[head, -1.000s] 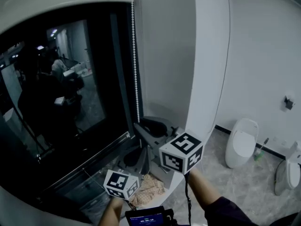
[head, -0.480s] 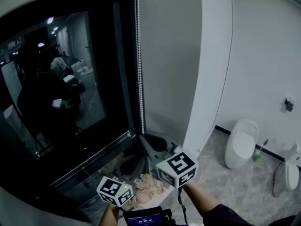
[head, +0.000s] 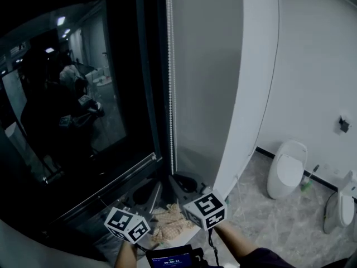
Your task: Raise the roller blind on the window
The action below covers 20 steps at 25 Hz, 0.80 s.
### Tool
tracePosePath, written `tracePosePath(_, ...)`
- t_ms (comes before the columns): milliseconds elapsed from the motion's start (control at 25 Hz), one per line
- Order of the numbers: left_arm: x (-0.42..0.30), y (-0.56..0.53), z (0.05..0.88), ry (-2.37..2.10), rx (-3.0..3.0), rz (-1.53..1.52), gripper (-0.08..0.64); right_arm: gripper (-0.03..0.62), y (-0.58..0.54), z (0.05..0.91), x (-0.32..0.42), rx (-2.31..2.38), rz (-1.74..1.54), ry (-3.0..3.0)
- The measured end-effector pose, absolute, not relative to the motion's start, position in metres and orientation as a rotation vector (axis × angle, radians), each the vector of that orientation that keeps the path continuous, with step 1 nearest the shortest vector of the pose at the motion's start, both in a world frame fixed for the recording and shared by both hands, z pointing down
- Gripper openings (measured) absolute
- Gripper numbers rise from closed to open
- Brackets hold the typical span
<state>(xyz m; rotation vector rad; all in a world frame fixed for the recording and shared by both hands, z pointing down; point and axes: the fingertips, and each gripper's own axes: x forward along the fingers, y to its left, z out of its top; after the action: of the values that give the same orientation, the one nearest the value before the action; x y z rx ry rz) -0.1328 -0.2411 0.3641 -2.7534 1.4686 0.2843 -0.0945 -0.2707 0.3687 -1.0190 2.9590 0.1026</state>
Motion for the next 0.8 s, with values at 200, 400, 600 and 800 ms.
tracePosePath(200, -0.134, -0.238, 0.362, 1.478, -2.752, 0.294, 0.014, 0.032, -0.257, 0.36, -0.081, -0.93, -0.137, 2.851)
tracePosePath(400, -0.133, -0.237, 0.363, 1.477, -2.764, 0.3, 0.014, 0.035, -0.265, 0.37, -0.058, -1.109, -0.083, 2.825)
tracePosePath(600, -0.126, -0.235, 0.366, 1.452, -2.769, 0.285, 0.014, 0.011, -0.255, 0.364, -0.059, -1.098, -0.022, 2.827)
tracePosePath(800, -0.123, -0.233, 0.364, 1.427, -2.762, 0.284, 0.012, 0.008, -0.247, 0.358, -0.067, -1.077, 0.077, 2.852)
